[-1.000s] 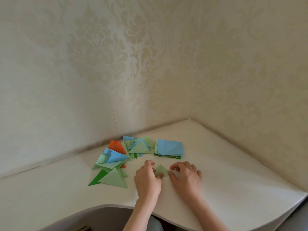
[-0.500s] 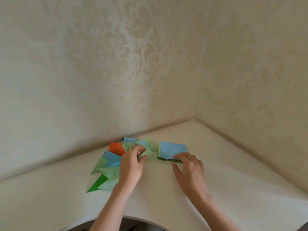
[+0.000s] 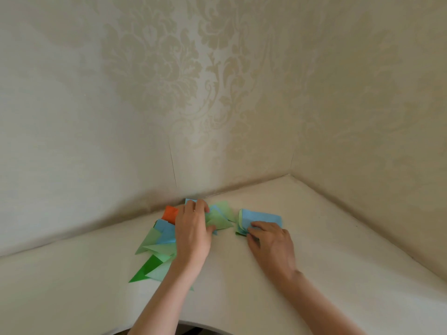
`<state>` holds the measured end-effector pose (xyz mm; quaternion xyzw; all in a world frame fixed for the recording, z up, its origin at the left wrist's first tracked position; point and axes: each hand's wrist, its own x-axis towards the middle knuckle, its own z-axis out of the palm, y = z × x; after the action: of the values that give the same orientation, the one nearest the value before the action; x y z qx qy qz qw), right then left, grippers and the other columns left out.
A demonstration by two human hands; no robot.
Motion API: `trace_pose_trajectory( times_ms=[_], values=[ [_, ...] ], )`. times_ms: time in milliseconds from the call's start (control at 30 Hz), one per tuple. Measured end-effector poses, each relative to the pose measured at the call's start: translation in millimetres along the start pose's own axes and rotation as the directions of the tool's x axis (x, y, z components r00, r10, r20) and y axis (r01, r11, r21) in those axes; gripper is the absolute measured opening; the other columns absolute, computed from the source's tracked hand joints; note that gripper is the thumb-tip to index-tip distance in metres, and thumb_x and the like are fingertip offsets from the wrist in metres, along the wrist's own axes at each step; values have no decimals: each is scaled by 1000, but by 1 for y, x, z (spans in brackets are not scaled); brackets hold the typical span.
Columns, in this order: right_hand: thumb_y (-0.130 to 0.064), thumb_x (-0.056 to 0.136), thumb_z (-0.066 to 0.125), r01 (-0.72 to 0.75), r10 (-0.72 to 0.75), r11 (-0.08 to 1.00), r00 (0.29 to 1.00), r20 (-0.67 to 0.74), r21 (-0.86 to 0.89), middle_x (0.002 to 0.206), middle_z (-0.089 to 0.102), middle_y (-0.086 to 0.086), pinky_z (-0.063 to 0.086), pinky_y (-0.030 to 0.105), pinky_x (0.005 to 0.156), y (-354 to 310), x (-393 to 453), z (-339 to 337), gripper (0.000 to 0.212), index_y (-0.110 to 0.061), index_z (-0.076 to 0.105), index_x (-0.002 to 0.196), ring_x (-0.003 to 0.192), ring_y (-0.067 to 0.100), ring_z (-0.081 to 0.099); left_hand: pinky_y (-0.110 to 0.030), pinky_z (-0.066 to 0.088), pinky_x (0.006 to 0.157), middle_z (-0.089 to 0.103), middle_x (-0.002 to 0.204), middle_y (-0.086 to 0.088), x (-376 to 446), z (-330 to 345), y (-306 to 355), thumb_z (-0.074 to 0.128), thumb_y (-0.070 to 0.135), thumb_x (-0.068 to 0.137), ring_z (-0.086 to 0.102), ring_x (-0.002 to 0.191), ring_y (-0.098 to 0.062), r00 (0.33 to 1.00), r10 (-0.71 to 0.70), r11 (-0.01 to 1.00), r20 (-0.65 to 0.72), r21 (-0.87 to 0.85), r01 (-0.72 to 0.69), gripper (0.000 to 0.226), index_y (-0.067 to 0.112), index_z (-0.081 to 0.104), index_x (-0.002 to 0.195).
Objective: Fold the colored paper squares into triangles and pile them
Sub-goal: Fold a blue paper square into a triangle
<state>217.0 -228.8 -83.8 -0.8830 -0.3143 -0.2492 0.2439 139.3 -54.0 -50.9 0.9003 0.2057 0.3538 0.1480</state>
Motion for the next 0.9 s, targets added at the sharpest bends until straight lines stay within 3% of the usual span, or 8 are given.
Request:
trace_pose_trajectory(
  times_ms=[167, 300, 467, 600, 800, 900],
  values=[
    [-15, 54, 89, -29, 29, 1000, 1000, -11, 5, 67, 67, -14, 45, 26, 55, -8, 2, -3, 23, -26, 69, 58, 64, 15, 63, -18, 40, 66, 49, 82, 9, -33, -3, 21, 85, 12, 64, 47, 74, -7, 996, 55, 956, 68, -290, -33, 39, 19, 53, 85],
    [-26, 65, 86, -53, 50, 995, 998, 29, 87, 75, 70, -15, 49, 32, 59, -7, 0, -8, 13, -27, 73, 65, 72, 18, 65, -17, 42, 65, 52, 76, 12, -65, 6, 25, 80, 13, 72, 52, 70, -5, 983, -11, 919, 184, -385, 83, 31, 25, 54, 83],
    [-23, 74, 78, 78, -41, 984, 975, -221, 163, 84, 72, -12, 47, 31, 67, 1, -9, -41, 4, -23, 76, 77, 77, 16, 63, -14, 43, 73, 56, 82, 11, -75, 9, 20, 78, 19, 75, 54, 81, -3, 967, -5, 887, 255, -446, 122, 26, 26, 57, 89],
    [-26, 77, 75, 202, -162, 972, 945, -284, 118, 83, 70, -14, 44, 31, 68, 1, -36, -65, 4, -22, 75, 77, 78, 12, 61, -13, 40, 79, 55, 90, 18, -79, 3, 18, 78, 32, 74, 50, 89, -1, 954, 90, 897, 285, -439, 47, 34, 33, 57, 101],
    [-34, 73, 72, 174, -165, 979, 982, -90, 110, 76, 66, -20, 37, 27, 65, 4, -70, -55, 4, -31, 71, 71, 71, 9, 60, -18, 42, 87, 53, 102, 24, -81, -1, 14, 74, 39, 74, 52, 101, -5, 912, 258, 868, 318, -491, -74, 43, 41, 55, 113],
    [-42, 79, 61, 128, -134, 980, 991, 25, 154, 79, 65, -20, 44, 27, 62, 5, -73, -49, 13, -32, 70, 76, 73, 9, 61, -23, 43, 89, 55, 101, 24, -79, -2, 15, 71, 45, 73, 51, 101, -2, 905, 282, 877, 319, -469, -108, 36, 41, 60, 107]
  ],
)
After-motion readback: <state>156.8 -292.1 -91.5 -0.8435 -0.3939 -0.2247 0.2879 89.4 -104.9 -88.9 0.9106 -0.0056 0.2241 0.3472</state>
